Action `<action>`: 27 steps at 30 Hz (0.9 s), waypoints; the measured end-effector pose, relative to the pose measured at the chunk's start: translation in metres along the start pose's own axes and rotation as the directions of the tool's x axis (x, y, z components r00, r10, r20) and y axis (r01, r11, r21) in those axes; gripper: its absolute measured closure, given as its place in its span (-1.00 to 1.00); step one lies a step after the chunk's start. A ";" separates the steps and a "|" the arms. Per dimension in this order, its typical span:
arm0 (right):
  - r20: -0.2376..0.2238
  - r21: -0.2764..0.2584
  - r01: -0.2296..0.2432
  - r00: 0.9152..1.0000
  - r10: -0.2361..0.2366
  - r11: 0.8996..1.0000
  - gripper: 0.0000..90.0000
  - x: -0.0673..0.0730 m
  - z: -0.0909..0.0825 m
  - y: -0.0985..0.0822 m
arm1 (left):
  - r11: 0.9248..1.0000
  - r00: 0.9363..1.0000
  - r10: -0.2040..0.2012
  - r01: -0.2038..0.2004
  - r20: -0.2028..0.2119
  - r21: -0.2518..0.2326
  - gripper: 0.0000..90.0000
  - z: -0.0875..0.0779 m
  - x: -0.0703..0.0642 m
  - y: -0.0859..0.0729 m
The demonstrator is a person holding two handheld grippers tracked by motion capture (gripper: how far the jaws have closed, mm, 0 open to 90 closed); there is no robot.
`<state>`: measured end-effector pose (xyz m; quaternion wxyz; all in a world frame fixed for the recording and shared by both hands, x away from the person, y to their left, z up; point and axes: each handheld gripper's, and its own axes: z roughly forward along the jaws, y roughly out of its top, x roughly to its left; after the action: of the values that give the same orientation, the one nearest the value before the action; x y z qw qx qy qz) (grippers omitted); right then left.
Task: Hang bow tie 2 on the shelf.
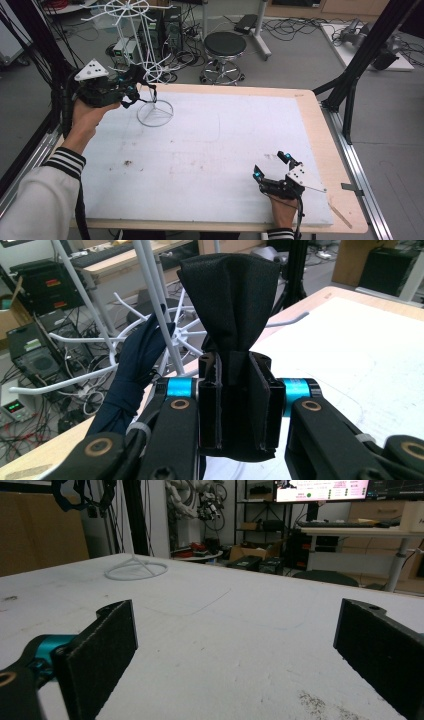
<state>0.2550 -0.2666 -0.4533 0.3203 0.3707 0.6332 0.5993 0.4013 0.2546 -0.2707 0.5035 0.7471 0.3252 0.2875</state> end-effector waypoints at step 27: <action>-0.005 0.000 0.007 1.000 -0.007 1.000 -0.93 -0.001 0.001 0.000 | 0.993 0.999 0.001 0.004 0.042 -0.116 -0.18 -0.016 -0.002 0.005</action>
<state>0.2559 -0.2672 -0.4531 0.3208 0.3668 0.6354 0.5990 0.3885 0.2607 -0.2607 0.5531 0.7221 0.2979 0.2897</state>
